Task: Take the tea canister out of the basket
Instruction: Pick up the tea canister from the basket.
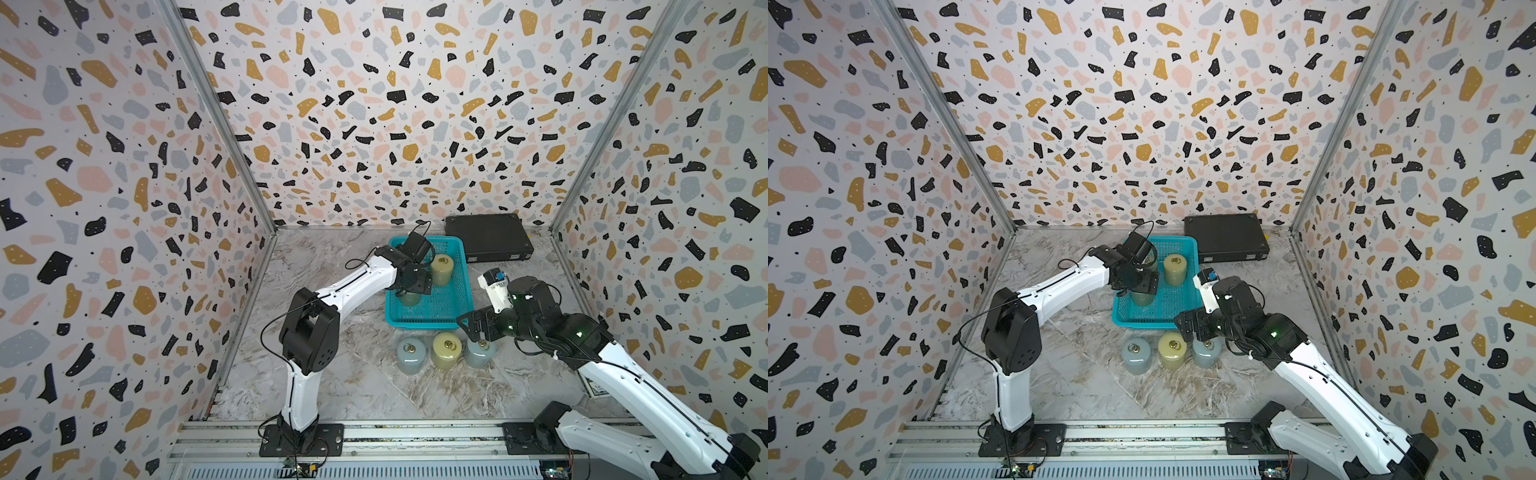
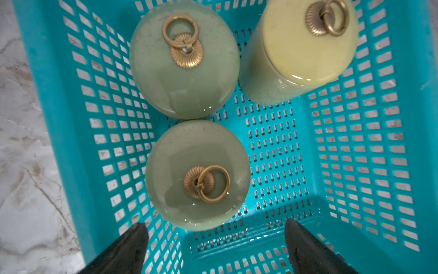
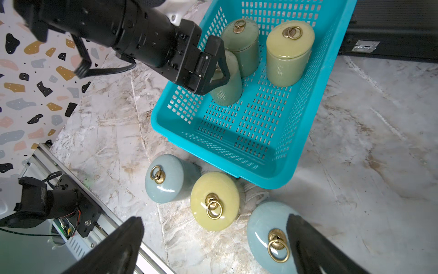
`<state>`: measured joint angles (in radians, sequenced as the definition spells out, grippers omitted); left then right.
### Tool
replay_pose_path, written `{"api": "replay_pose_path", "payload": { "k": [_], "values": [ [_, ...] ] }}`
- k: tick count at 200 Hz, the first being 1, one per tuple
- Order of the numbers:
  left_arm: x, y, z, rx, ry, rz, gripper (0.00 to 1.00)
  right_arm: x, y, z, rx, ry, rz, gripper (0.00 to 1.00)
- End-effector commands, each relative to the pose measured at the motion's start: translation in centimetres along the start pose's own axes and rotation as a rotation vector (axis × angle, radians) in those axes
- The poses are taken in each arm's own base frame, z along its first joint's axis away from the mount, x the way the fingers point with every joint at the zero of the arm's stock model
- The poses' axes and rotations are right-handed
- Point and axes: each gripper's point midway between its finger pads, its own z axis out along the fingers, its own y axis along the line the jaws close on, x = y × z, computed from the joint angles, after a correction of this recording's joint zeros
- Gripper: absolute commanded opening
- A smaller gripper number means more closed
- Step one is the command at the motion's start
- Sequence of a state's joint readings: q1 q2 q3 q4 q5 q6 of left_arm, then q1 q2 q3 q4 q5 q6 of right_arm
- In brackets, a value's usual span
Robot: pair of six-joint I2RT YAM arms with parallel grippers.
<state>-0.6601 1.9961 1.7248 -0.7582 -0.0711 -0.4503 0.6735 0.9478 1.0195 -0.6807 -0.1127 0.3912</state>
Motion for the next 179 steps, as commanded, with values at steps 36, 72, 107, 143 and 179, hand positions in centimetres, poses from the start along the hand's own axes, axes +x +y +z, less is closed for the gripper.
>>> {"api": "replay_pose_path", "payload": {
  "k": [36, 72, 107, 143, 179],
  "values": [
    [-0.6, 0.9, 2.5, -0.032, 0.043, 0.027, 0.94, -0.9, 0.3, -0.7, -0.004, -0.025, -0.019, 0.99],
    [-0.3, 1.3, 4.1, -0.053, 0.073, 0.033, 0.95, -0.7, 0.5, -0.3, -0.012, -0.010, -0.012, 0.99],
    [-0.3, 1.8, 5.3, -0.064, 0.088, 0.038, 0.95, -0.8, 0.5, 0.0, -0.018, -0.010, -0.001, 0.99],
    [-0.4, 2.1, 6.1, -0.080, 0.101, 0.048, 0.95, -0.8, 0.5, 0.0, -0.017, -0.007, -0.004, 0.99],
    [0.1, 2.6, 6.6, -0.112, 0.136, 0.054, 0.95, -0.7, 0.5, 0.0, -0.015, -0.004, -0.006, 0.99]
  ]
}}
